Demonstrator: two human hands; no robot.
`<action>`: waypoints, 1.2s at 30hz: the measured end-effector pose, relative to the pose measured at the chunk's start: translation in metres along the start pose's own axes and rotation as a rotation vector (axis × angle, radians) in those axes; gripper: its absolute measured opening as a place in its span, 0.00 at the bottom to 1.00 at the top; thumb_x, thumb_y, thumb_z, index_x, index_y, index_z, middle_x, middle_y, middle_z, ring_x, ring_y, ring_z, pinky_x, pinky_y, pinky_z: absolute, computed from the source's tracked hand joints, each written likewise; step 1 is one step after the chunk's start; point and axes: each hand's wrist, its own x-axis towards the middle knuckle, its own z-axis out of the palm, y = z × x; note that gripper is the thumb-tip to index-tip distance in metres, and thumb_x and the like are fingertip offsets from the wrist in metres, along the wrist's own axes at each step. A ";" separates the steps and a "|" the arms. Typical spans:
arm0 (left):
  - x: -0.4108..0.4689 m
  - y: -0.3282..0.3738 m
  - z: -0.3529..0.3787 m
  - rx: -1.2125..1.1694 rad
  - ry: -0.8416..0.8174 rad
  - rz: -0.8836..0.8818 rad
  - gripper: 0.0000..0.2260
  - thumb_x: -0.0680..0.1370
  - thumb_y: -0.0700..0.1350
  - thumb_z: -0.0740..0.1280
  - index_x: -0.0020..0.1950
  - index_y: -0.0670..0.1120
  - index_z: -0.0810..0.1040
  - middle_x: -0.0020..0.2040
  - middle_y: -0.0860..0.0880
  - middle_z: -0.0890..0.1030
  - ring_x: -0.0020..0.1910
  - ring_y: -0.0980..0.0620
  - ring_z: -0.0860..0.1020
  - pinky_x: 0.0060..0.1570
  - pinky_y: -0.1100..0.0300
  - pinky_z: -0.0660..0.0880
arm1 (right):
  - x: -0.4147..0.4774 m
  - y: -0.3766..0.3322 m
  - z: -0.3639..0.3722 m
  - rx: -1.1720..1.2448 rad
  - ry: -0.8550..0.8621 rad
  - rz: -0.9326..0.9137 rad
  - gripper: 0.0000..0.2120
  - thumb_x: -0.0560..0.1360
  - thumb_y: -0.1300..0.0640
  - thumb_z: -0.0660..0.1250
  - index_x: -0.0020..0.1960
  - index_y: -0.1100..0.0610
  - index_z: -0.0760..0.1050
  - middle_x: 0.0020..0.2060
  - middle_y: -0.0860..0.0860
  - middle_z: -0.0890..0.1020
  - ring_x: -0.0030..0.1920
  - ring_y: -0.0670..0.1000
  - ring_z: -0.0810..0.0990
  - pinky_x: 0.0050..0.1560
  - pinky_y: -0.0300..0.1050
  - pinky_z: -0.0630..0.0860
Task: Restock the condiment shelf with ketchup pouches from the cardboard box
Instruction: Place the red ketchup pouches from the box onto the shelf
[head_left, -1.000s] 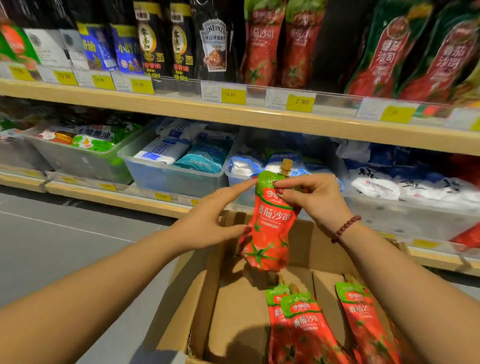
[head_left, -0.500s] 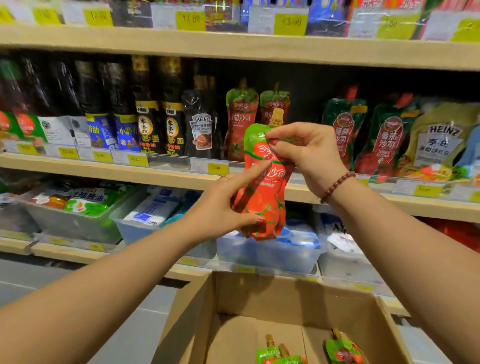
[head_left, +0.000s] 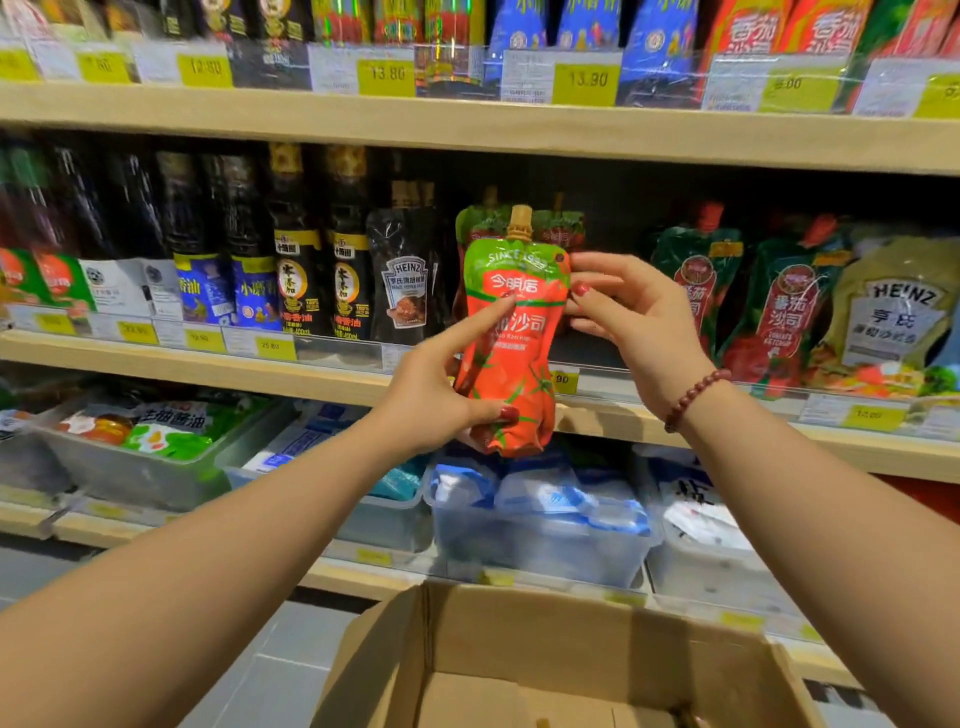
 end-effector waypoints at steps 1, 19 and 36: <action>0.004 0.001 -0.003 -0.010 0.009 0.005 0.42 0.63 0.33 0.78 0.65 0.68 0.67 0.62 0.68 0.70 0.55 0.70 0.75 0.44 0.70 0.77 | -0.001 0.008 -0.004 -0.042 0.055 -0.011 0.09 0.73 0.61 0.68 0.50 0.49 0.78 0.49 0.52 0.82 0.51 0.49 0.81 0.49 0.43 0.79; 0.094 -0.001 -0.029 -0.115 0.058 -0.035 0.40 0.65 0.32 0.76 0.59 0.73 0.68 0.65 0.47 0.74 0.60 0.47 0.77 0.42 0.57 0.81 | 0.000 0.111 -0.017 -1.091 0.200 -0.096 0.08 0.74 0.44 0.64 0.38 0.45 0.74 0.33 0.42 0.77 0.40 0.48 0.71 0.43 0.44 0.56; 0.106 -0.067 -0.009 0.318 0.073 -0.074 0.36 0.66 0.38 0.77 0.72 0.49 0.67 0.64 0.49 0.75 0.60 0.52 0.75 0.57 0.60 0.75 | -0.004 0.121 -0.015 -1.144 0.262 -0.188 0.06 0.74 0.45 0.63 0.39 0.45 0.72 0.31 0.40 0.74 0.37 0.46 0.68 0.41 0.42 0.51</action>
